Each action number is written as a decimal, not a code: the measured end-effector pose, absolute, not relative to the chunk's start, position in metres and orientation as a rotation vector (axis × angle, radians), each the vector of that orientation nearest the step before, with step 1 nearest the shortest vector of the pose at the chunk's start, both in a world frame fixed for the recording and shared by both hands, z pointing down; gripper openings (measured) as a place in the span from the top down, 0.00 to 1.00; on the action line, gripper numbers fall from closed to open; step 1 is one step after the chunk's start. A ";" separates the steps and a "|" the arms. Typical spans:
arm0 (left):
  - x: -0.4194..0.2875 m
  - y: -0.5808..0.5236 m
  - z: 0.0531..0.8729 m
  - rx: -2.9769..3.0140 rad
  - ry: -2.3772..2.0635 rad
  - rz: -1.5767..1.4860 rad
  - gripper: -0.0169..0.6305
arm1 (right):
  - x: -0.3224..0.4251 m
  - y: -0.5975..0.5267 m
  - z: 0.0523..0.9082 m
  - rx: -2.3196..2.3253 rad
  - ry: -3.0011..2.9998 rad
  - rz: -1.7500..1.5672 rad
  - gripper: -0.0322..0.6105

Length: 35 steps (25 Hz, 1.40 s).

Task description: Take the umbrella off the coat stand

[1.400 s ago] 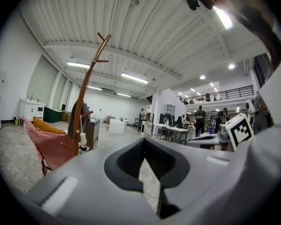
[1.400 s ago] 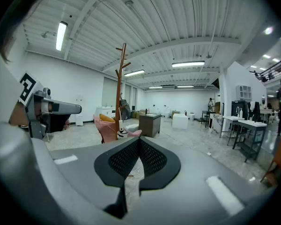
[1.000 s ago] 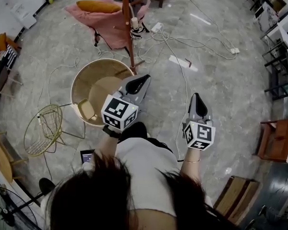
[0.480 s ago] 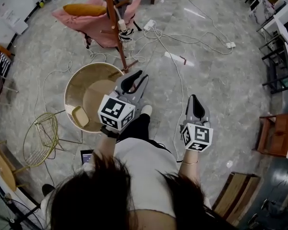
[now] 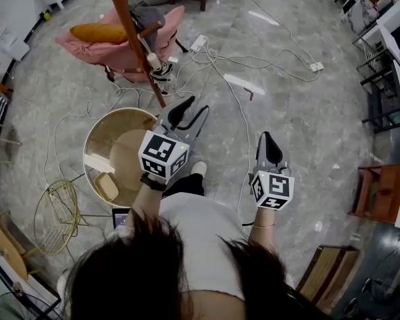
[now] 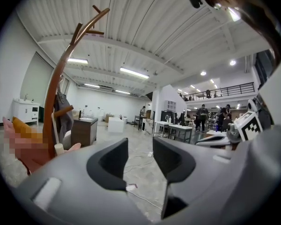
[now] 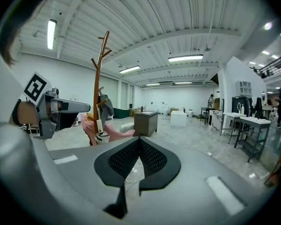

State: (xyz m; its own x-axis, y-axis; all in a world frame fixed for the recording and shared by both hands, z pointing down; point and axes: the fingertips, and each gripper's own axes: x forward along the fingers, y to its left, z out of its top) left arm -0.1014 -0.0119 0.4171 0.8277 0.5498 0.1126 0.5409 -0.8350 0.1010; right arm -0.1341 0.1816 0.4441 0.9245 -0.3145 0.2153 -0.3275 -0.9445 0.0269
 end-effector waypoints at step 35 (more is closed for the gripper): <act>0.129 -0.085 0.421 3.017 0.313 0.177 0.53 | 0.183 0.072 0.430 2.795 -1.145 0.239 0.95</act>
